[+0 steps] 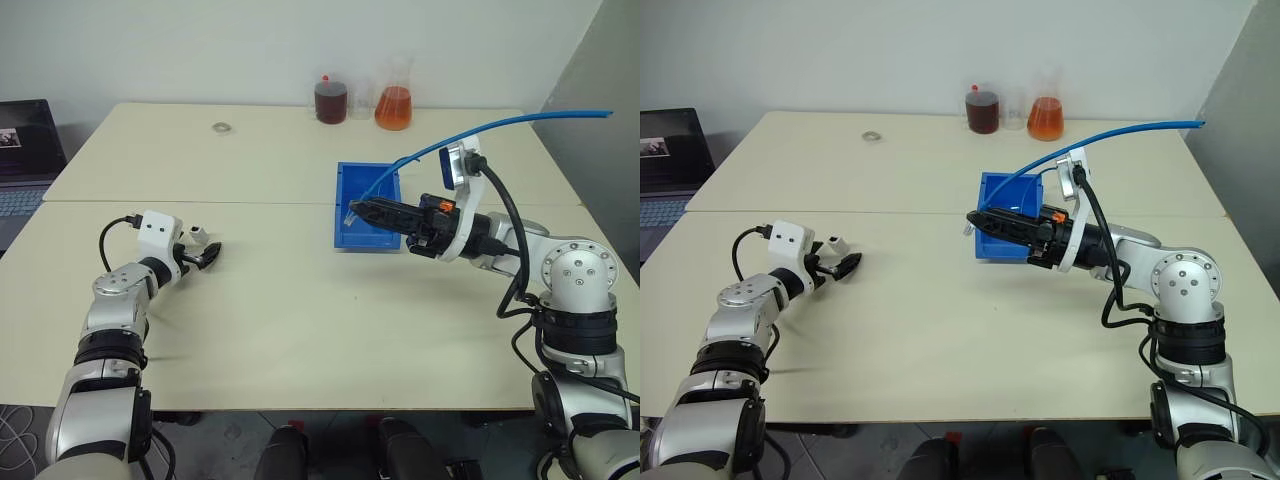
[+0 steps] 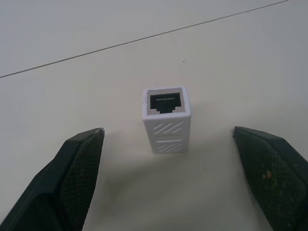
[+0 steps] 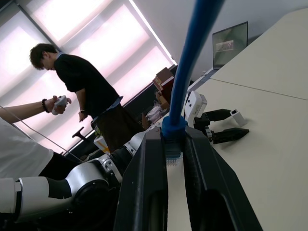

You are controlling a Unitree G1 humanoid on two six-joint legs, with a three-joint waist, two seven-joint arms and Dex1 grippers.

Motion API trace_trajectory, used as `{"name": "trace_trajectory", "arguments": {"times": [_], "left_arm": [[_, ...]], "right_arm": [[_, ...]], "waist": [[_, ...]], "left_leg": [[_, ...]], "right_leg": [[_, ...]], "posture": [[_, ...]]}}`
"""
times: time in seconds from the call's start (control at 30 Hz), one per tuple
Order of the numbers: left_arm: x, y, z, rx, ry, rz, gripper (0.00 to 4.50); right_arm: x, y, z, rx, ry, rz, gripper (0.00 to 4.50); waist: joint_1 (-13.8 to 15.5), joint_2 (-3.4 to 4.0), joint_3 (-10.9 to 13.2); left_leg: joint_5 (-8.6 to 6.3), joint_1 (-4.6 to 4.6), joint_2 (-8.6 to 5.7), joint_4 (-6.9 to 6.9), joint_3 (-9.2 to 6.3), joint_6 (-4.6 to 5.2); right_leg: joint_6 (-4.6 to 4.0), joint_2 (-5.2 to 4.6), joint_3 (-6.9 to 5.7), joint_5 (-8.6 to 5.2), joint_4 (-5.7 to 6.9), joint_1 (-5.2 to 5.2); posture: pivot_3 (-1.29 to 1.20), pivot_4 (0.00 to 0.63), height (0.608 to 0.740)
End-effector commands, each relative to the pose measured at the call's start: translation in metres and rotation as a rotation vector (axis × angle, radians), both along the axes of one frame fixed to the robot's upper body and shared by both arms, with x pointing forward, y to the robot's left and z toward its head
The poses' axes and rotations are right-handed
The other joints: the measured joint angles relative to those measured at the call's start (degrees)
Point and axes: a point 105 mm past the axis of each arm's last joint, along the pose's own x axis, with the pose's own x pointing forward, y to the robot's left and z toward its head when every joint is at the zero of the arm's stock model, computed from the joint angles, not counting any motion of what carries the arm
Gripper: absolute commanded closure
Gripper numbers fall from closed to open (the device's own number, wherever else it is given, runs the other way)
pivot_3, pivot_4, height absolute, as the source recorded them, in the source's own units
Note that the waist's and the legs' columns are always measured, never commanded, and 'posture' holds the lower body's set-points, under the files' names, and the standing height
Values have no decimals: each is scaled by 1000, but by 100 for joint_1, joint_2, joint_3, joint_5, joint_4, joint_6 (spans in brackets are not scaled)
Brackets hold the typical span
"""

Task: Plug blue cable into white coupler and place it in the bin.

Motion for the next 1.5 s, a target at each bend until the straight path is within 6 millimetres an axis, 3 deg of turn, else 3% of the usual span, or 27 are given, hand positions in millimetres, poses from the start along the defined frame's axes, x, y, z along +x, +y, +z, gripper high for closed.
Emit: {"name": "trace_trajectory", "arguments": {"times": [0.03, 0.13, 0.63, 0.83, 0.9, 1.0, 1.07, 1.17, 1.3, 1.5], "left_arm": [[2, -4, -6, -12, 33, -23, 14], [1, -4, -10, -1, 54, -29, 428], [1, -1, -14, 25, 61, -17, 3604], [2, -6, -10, 34, 43, -51, 3705], [2, -28, -7, 50, 30, -157, 3705], [-9, -88, 5, 60, -8, -452, 3705], [-29, -130, 15, 51, -15, -668, 3705], [-66, -173, 23, 70, -5, -947, 3705], [-93, -194, 22, 116, 28, -1149, 3705], [-96, -192, -12, 247, 67, -1241, 3705]], "right_arm": [[-6, -5, 13, 16, -57, -5, 4340], [-5, -6, 13, 15, -58, -12, 4340], [-6, -8, 11, 10, -53, -21, 4340], [-7, -7, 10, 6, -57, -19, 4340], [-7, -7, 9, -1, -60, -21, 4340], [-8, -8, 7, -19, -69, -20, 4340], [-9, -8, 6, -33, -77, -17, 4340], [-9, -7, 3, -50, -90, -16, 4340], [-10, -5, -3, -79, -108, -9, 4340], [-23, 4, -38, -182, -142, 33, 4340]], "waist": [[0, 0, 0], [0, 0, 0], [-22, 0, -1], [-24, 0, -1], [-23, 1, -1], [-4, 1, -1], [22, 0, 0], [6, 0, 0], [-29, 1, 0], [-73, 1, 0]], "left_leg": [[0, 0, -1, 1, -2, 0], [0, 1, -2, 3, -2, 0], [6, 22, -2, 4, -1, 9], [8, 24, -2, 4, -1, 11], [8, 24, -2, 4, -1, 11], [8, 19, -3, 3, -1, 10], [9, 9, -5, 4, -3, 9], [9, -1, -18, 6, -5, 8], [9, 7, -18, 1, -5, 10], [8, 22, -13, 0, -2, 12]], "right_leg": [[0, 0, -1, 0, 3, 0], [0, 0, 0, 0, 7, 0], [-1, 2, 4, -1, 43, 1], [-1, 4, 5, -1, 46, 1], [-1, 4, 4, -1, 46, 1], [-2, 2, 6, -1, 43, 1], [-2, -5, 2, -1, 37, 0], [-2, -19, 2, -1, 30, -2], [-2, -16, 5, -2, 28, -2], [-2, 0, 12, -5, 32, 4]], "posture": [[0, 150, 740], [0, 150, 740], [0, 150, 740], [0, 150, 740], [0, 150, 740], [0, 150, 740], [0, 150, 740], [0, 150, 740], [0, 150, 740], [0, 150, 740]]}}
